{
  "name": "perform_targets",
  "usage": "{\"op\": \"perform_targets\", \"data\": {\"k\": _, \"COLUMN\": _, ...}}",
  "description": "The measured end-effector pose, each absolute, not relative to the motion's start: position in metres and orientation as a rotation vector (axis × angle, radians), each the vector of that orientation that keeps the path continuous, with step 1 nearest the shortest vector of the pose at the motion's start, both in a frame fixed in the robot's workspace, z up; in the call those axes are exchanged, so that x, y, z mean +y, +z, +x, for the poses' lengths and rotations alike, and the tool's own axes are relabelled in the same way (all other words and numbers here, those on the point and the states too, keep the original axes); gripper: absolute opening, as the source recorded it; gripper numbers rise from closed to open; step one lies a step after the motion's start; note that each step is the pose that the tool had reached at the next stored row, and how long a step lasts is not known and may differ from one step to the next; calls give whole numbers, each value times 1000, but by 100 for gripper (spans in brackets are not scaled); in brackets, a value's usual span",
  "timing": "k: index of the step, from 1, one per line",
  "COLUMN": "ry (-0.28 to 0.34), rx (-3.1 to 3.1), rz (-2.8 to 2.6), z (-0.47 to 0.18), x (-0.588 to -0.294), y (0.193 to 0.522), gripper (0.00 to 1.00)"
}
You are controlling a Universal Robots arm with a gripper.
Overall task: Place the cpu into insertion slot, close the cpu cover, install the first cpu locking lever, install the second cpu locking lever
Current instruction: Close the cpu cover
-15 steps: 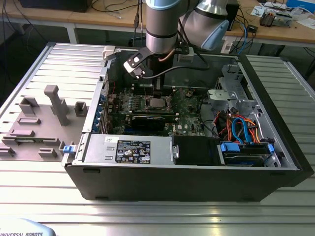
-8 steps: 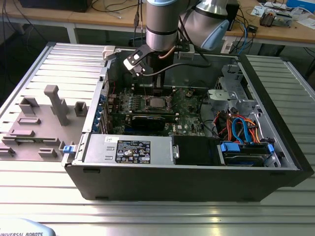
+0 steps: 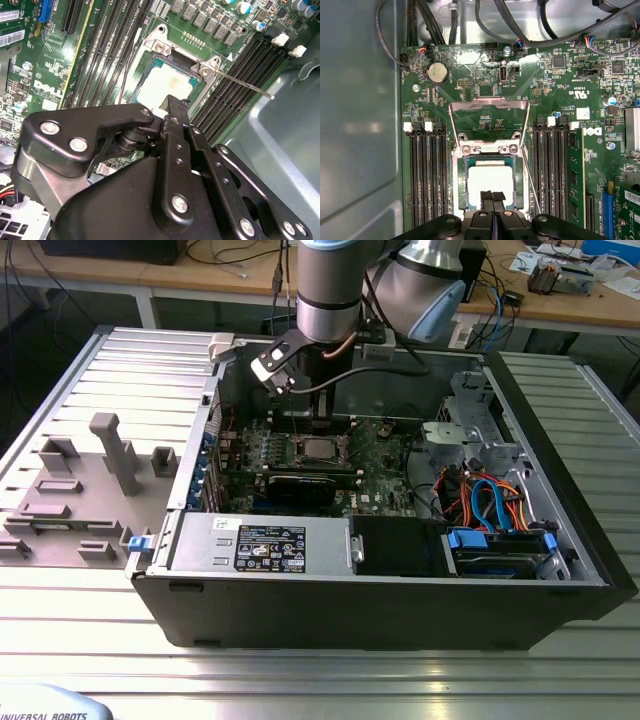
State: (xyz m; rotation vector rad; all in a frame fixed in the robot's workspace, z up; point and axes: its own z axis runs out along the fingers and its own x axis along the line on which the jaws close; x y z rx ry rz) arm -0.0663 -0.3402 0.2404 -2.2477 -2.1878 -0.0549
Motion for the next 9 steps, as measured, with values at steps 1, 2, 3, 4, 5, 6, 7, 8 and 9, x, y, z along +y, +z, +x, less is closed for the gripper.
{"op": "perform_targets", "data": {"k": 1, "ry": -55, "rx": -2188, "rz": -2248, "z": -66, "x": -340, "y": 241, "gripper": 11}}
{"op": "perform_targets", "data": {"k": 2, "ry": -55, "rx": -2188, "rz": -2248, "z": -66, "x": -340, "y": 241, "gripper": 11}}
{"op": "perform_targets", "data": {"k": 3, "ry": -55, "rx": -2188, "rz": -2248, "z": -66, "x": -340, "y": 242, "gripper": 11}}
{"op": "perform_targets", "data": {"k": 4, "ry": -55, "rx": -2188, "rz": -2248, "z": -66, "x": -340, "y": 242, "gripper": 11}}
{"op": "perform_targets", "data": {"k": 5, "ry": -55, "rx": -2188, "rz": -2248, "z": -66, "x": -340, "y": 242, "gripper": 11}}
{"op": "perform_targets", "data": {"k": 6, "ry": -55, "rx": -2188, "rz": -2248, "z": -66, "x": -340, "y": 243, "gripper": 11}}
{"op": "perform_targets", "data": {"k": 7, "ry": -55, "rx": -2188, "rz": -2248, "z": -66, "x": -340, "y": 244, "gripper": 11}}
{"op": "perform_targets", "data": {"k": 8, "ry": -55, "rx": -2188, "rz": -2248, "z": -66, "x": -340, "y": 244, "gripper": 11}}
{"op": "perform_targets", "data": {"k": 9, "ry": -55, "rx": -2188, "rz": -2248, "z": -66, "x": -340, "y": 244, "gripper": 11}}
